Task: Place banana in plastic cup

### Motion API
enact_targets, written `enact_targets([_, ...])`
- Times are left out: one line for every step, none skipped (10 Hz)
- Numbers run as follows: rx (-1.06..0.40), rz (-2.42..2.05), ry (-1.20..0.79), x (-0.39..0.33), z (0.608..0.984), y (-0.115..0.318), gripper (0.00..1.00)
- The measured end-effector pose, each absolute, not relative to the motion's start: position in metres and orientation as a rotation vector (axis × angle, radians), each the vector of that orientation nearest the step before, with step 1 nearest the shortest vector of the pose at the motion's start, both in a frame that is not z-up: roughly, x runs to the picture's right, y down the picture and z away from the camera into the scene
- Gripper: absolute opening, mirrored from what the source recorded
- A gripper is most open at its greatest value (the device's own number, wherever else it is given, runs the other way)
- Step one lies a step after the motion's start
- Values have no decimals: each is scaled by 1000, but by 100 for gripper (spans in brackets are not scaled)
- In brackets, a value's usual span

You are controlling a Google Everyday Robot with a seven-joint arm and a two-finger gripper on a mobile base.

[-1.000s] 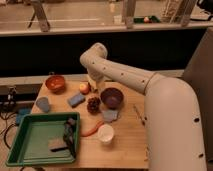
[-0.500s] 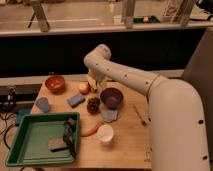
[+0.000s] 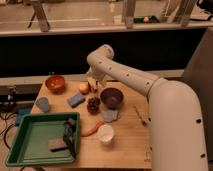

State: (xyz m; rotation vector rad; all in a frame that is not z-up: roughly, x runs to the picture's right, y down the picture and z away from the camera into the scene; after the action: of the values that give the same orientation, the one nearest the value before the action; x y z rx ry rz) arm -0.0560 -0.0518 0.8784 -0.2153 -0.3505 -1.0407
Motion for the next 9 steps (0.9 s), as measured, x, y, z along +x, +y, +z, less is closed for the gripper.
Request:
enact_targets([-197,-1082,-337,-58,881,-50,80])
enact_targets([-183,-1121,-326,-60,884,-49,80])
enact_targets([-177,-1139,-323,-61,885,-49,80])
enact_targets([-171,-1157,-325,-61,888,-48,80])
enact_targets([-163,-1170,-331,-61,889,-48,80])
enact_targets([-147,-1184,-343,-63,889,-50,80])
enact_targets([-134,-1197,-355,-63,888,-52,80])
enact_targets([-126,-1212,-369,-64,888,-53,80])
enact_targets([-120,-1223,-378,-65,888,-53,80])
